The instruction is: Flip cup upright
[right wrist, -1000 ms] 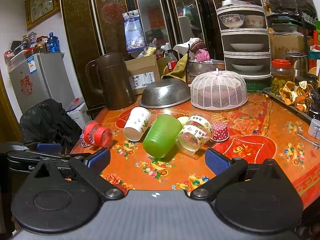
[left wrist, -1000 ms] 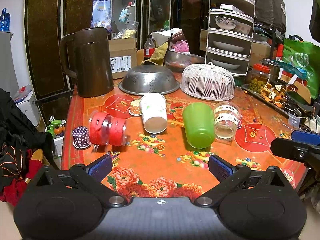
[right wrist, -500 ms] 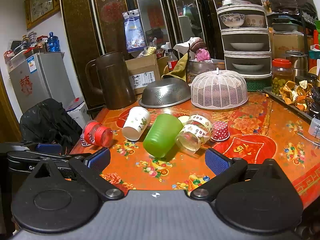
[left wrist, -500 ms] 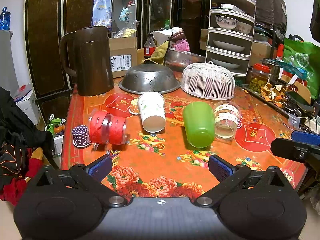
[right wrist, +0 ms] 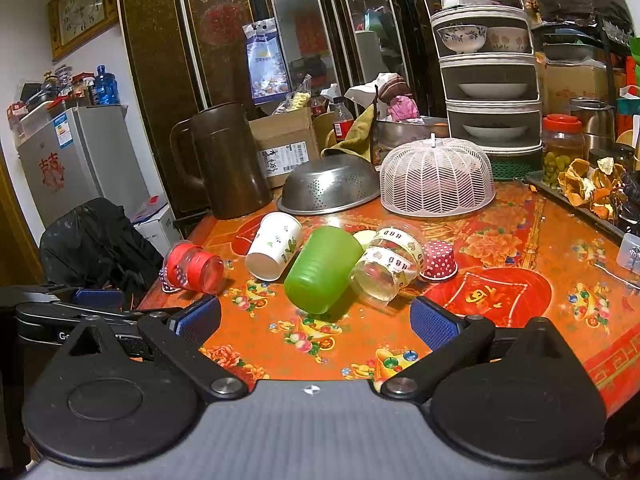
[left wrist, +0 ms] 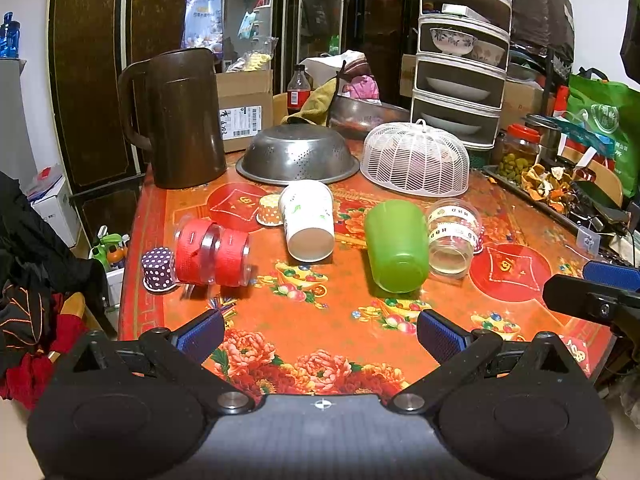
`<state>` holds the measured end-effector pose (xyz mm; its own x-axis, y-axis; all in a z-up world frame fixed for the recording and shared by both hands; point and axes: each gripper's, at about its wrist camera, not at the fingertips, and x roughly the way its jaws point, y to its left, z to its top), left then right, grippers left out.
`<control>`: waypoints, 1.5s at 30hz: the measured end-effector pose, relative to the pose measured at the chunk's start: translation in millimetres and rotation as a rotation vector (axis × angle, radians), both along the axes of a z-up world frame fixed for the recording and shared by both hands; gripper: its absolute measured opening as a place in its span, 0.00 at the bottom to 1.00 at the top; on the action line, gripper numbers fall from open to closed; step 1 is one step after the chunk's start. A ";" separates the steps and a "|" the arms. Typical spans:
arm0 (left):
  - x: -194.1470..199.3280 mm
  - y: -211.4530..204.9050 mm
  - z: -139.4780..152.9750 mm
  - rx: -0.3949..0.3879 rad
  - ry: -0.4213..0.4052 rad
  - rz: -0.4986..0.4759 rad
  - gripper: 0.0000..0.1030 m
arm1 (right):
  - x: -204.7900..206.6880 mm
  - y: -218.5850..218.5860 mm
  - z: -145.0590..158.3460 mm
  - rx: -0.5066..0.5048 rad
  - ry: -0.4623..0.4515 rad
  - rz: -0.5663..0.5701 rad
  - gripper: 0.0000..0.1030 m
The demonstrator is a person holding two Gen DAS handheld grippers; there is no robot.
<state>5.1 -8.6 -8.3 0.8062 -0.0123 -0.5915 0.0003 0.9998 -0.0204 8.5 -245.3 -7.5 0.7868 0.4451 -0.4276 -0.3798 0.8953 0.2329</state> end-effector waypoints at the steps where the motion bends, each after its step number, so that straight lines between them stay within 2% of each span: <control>1: 0.0 -0.5 0.1 0.001 0.000 -0.001 1.00 | 0.0 -0.2 0.0 0.001 0.000 0.001 0.99; 10: 2.6 -4.0 -1.2 0.009 0.010 0.003 1.00 | 2.2 -1.7 -0.3 0.009 0.004 0.006 0.99; 13: 6.2 -3.4 -0.1 -0.014 0.010 0.007 1.00 | 3.9 -4.9 -1.8 0.016 0.008 0.006 0.99; 16: 18.7 -10.2 2.4 -0.013 0.019 -0.023 1.00 | 6.7 -11.3 -5.7 0.027 0.015 0.001 0.99; 19: 50.9 -26.7 -1.5 0.039 0.099 -0.056 1.00 | 9.2 -22.1 -12.6 0.048 0.027 -0.013 0.99; 22: 95.3 -37.5 -8.9 -0.023 0.200 -0.091 1.00 | 11.2 -35.2 -19.5 0.070 0.045 -0.029 0.99; 24: 117.2 -45.8 -12.8 -0.024 0.219 -0.096 0.95 | 10.8 -44.0 -23.1 0.081 0.055 -0.037 0.99; 27: 146.1 -60.2 -22.6 0.021 0.258 -0.116 0.92 | 9.8 -57.5 -26.1 0.092 0.065 -0.053 0.99; 29: 159.6 -66.8 -28.7 0.045 0.277 -0.109 0.86 | 8.0 -66.4 -28.2 0.093 0.070 -0.064 0.99; 33: 170.5 -73.4 -35.4 0.027 0.312 -0.118 0.86 | 8.7 -81.9 -33.1 0.102 0.082 -0.087 0.99; 39: 179.3 -77.6 -43.6 0.039 0.340 -0.109 0.84 | 14.8 -93.9 -40.9 0.121 0.107 -0.098 0.99; 42: 183.3 -78.3 -47.0 0.036 0.360 -0.118 0.76 | 16.6 -94.2 -42.8 0.124 0.112 -0.090 0.99; 45: 184.0 -78.6 -47.6 0.027 0.361 -0.126 0.63 | 17.9 -92.7 -43.5 0.121 0.115 -0.085 0.99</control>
<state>189.1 -87.2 -55.9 0.5392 -0.0785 -0.8385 0.1205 0.9926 -0.0154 26.4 -338.0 -51.0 0.7730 0.4323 -0.4643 -0.2684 0.8860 0.3781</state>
